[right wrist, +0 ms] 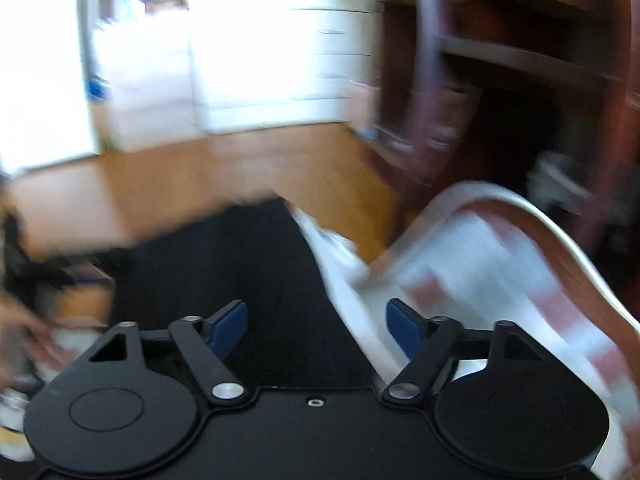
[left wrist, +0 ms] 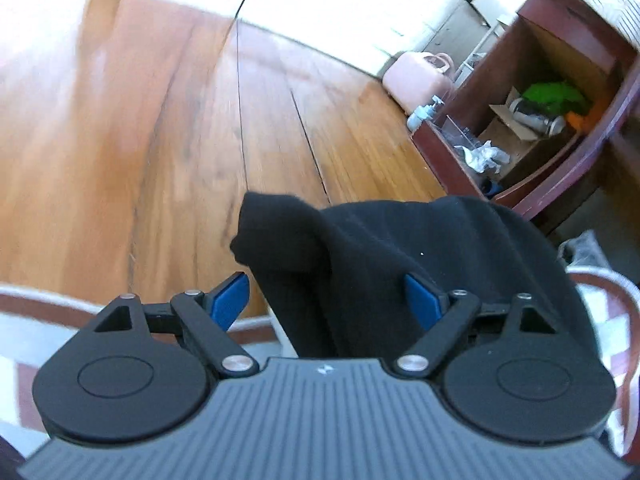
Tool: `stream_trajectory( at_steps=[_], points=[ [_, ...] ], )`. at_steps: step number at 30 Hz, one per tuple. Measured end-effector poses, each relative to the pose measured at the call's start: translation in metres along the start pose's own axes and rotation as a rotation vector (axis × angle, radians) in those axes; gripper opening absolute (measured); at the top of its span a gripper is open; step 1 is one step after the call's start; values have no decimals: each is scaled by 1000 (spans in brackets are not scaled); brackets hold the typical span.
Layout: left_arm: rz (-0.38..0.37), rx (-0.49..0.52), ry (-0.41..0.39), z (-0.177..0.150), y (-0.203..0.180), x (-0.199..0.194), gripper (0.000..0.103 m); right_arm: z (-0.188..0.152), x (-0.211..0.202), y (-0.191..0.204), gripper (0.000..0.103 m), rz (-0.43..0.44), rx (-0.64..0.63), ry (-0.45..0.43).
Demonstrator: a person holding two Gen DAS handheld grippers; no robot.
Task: Fold clothes
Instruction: 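Lower the black bundle onto the white clothes and open both tools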
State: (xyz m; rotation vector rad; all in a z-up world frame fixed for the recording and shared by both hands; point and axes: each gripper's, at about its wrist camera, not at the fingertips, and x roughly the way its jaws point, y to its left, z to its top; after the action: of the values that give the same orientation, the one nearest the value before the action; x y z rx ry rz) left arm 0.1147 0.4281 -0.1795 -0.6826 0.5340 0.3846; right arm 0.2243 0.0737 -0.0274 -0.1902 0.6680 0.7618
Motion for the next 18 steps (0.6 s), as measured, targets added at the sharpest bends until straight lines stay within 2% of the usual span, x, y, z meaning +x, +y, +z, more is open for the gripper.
stream_trajectory(
  at_steps=[1, 2, 5, 6, 8, 10, 13, 14, 15, 16, 17, 18],
  points=[
    [-12, 4, 7, -2, -3, -1, 84, 15, 13, -2, 87, 37, -17, 6],
    [-6, 6, 20, -3, -7, 0, 84, 28, 30, -1, 87, 34, -44, 5],
    [81, 8, 5, -2, -4, -1, 84, 54, 96, 5, 88, 33, -175, 67],
    [80, -5, -5, -1, -1, -2, 84, 57, 120, 5, 88, 44, -188, 83],
    [12, -26, -3, -1, 6, -3, 85, 60, 162, 0, 88, 59, -136, 131],
    [-72, -7, 34, 0, 12, -1, 85, 61, 201, -7, 88, 71, -58, 184],
    [-56, 31, 78, 0, 13, 13, 84, 59, 240, -12, 87, 186, 15, 243],
    [-67, 34, 101, 1, 12, 20, 80, 59, 247, -13, 82, 208, 34, 241],
    [-83, 37, 126, 2, 10, 28, 59, 60, 247, -16, 47, 199, 63, 223],
    [-94, 49, 128, 5, 6, 30, 49, 61, 244, -21, 29, 179, 102, 208],
    [-104, 62, 126, 8, 2, 31, 46, 62, 239, -26, 27, 169, 152, 192],
    [-113, 76, 124, 11, -2, 33, 39, 63, 229, -29, 23, 156, 185, 170]
  ],
)
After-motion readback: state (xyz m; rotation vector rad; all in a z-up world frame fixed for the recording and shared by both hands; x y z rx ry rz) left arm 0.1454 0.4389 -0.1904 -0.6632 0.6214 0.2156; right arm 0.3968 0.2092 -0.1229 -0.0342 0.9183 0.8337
